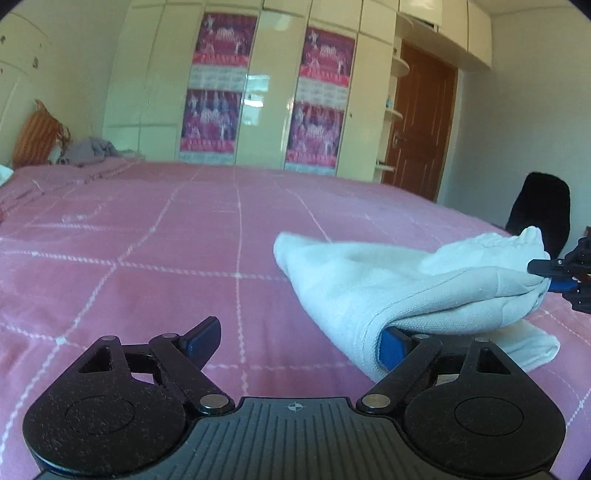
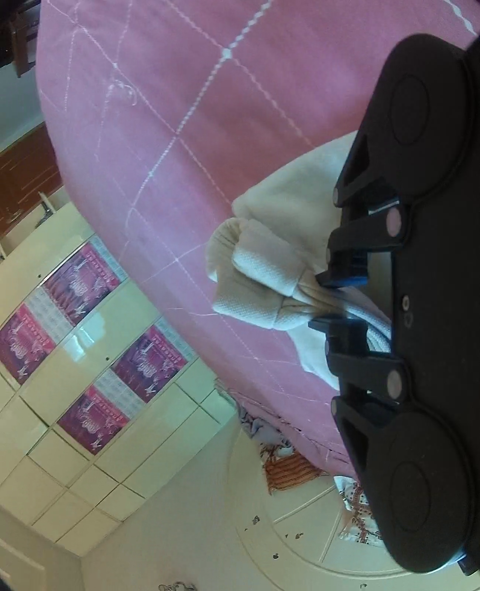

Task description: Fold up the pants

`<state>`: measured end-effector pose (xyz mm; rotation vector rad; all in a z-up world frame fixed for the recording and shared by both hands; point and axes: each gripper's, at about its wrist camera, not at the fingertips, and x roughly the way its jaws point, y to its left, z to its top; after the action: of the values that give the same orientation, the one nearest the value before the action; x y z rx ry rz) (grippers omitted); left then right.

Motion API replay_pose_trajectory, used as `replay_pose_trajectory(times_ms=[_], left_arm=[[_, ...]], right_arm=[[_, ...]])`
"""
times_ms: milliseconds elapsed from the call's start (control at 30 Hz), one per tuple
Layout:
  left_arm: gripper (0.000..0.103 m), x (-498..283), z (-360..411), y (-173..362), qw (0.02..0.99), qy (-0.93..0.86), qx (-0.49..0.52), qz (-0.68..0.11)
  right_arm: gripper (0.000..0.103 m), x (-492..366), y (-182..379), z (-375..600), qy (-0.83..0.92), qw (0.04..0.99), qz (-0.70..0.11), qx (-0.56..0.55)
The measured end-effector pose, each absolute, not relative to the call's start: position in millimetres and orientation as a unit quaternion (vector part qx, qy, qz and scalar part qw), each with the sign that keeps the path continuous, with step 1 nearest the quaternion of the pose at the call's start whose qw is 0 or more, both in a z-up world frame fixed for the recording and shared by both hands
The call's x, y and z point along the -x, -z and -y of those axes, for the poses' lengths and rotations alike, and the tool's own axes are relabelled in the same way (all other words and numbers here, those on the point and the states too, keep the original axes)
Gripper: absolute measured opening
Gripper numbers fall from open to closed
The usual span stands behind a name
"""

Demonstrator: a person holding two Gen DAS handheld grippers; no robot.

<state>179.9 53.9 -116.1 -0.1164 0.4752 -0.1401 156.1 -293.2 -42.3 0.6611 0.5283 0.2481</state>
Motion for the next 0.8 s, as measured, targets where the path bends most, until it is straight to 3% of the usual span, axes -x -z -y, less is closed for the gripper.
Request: replay_pose_trajectory(times_ms=[67,133,267,367,700,733,800], left_arm=[[0.086,-191.4,-53.0,135.3,0.951,0.064,0.052,-0.298],[0.086,-188.6,-54.6,133.6,0.954,0.068,0.056,-0.288],[0.086,-181.2,-59.1,125.2,0.962,0.059,0.072,-0.258],[0.086,-186.9,-53.7,136.2,0.951,0.051,0.061,-0.298],[0.086,-179.1,-49.3,132.4,0.955,0.049,0.052,-0.289],[0.086,-176.6,-51.0,128.9,0.958,0.051,0.056,-0.278],[0.084,-168.1,-52.3,117.4,0.967,0.048,0.059,-0.243]], right_arm=[[0.016,-161.2,51.6,298.5,-0.095,0.905,-0.273,-0.311],[0.016,-172.7,84.2,306.1,-0.067,0.878,-0.339,-0.330],[0.016,-168.1,88.7,302.7,-0.077,0.884,-0.322,-0.331],[0.017,-164.6,80.6,301.3,-0.091,0.890,-0.304,-0.327],[0.028,-164.7,88.3,302.2,-0.080,0.887,-0.335,-0.308],[0.028,-165.6,87.8,301.5,-0.078,0.887,-0.338,-0.306],[0.015,-167.0,79.7,299.8,-0.085,0.890,-0.335,-0.298]])
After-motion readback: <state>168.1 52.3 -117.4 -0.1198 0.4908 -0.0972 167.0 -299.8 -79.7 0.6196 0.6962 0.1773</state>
